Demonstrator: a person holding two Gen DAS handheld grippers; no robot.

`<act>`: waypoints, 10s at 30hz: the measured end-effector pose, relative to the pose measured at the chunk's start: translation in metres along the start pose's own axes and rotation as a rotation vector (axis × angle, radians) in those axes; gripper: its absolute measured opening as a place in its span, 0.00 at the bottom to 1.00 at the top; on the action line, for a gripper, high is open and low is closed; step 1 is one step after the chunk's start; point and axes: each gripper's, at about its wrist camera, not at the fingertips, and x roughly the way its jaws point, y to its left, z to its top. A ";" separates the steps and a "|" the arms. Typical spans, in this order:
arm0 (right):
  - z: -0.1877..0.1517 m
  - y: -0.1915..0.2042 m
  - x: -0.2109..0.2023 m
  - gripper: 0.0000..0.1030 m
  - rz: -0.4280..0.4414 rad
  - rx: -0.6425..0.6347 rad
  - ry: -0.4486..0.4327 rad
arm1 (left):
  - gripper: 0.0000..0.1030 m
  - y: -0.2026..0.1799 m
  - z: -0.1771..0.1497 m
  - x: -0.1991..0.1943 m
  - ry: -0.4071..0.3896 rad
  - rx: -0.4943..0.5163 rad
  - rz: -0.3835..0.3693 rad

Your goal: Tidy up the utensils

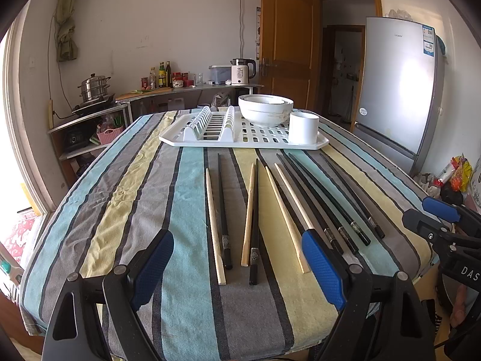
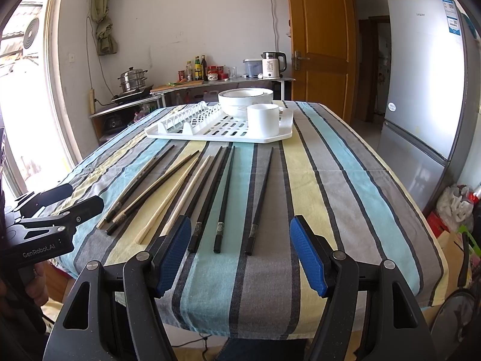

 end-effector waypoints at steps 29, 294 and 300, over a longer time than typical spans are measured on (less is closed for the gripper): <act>0.000 0.003 0.002 0.67 0.000 -0.002 0.000 | 0.85 0.000 0.000 -0.001 0.000 -0.002 -0.003; 0.086 -0.009 0.170 0.26 0.161 0.006 0.249 | 0.29 0.007 0.091 0.192 0.328 0.092 -0.175; 0.086 -0.009 0.176 0.26 0.161 0.005 0.263 | 0.32 0.005 0.091 0.190 0.334 0.103 -0.154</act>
